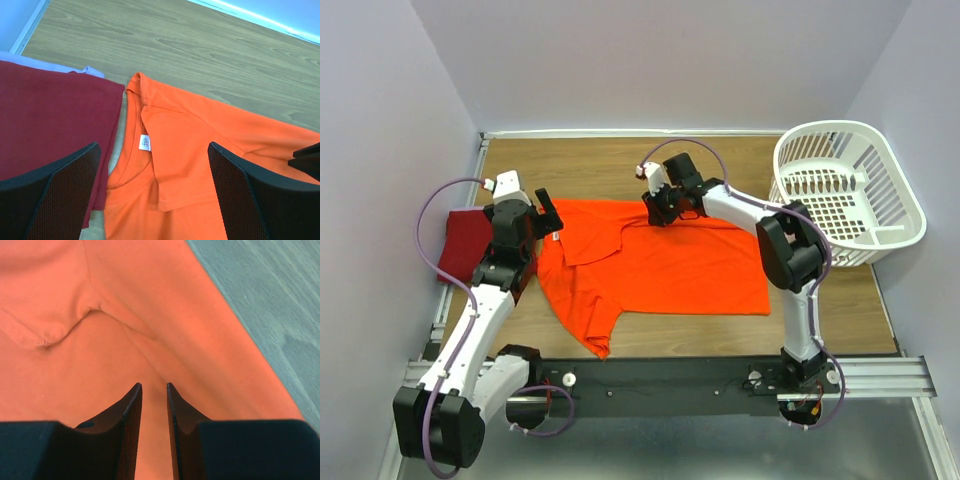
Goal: Fold and stack the t-shirts
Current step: Fold the tshirt
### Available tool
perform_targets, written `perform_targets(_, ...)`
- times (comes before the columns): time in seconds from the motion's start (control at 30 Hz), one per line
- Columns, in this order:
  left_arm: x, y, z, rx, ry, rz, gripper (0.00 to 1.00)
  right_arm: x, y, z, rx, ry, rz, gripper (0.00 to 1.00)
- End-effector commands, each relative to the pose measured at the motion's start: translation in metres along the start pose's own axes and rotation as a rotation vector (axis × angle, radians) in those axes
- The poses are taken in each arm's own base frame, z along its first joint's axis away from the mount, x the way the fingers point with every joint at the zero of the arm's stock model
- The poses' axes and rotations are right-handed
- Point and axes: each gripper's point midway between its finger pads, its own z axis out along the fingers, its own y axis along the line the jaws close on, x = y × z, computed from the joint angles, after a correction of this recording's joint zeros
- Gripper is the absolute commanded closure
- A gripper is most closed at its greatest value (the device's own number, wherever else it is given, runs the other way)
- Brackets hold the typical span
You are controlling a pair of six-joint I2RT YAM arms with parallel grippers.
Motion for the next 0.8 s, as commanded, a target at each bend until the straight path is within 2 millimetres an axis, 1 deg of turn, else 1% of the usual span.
perform_targets(0.0,-0.008,-0.001,0.005,-0.007,-0.034,0.007,0.05,-0.001,0.006,0.011,-0.043,0.008,-0.035,0.67)
perform_targets(0.23,-0.005,-0.001,0.007,-0.007,-0.027,0.007,0.05,0.0,0.001,0.016,-0.029,0.016,-0.049,0.67)
perform_targets(0.5,-0.002,-0.003,0.01,0.004,-0.014,0.012,0.06,0.007,0.0,0.025,-0.037,0.033,-0.054,0.68)
perform_targets(0.77,0.0,-0.004,0.011,0.009,-0.007,0.015,0.07,0.013,0.0,0.028,-0.043,0.048,-0.058,0.72)
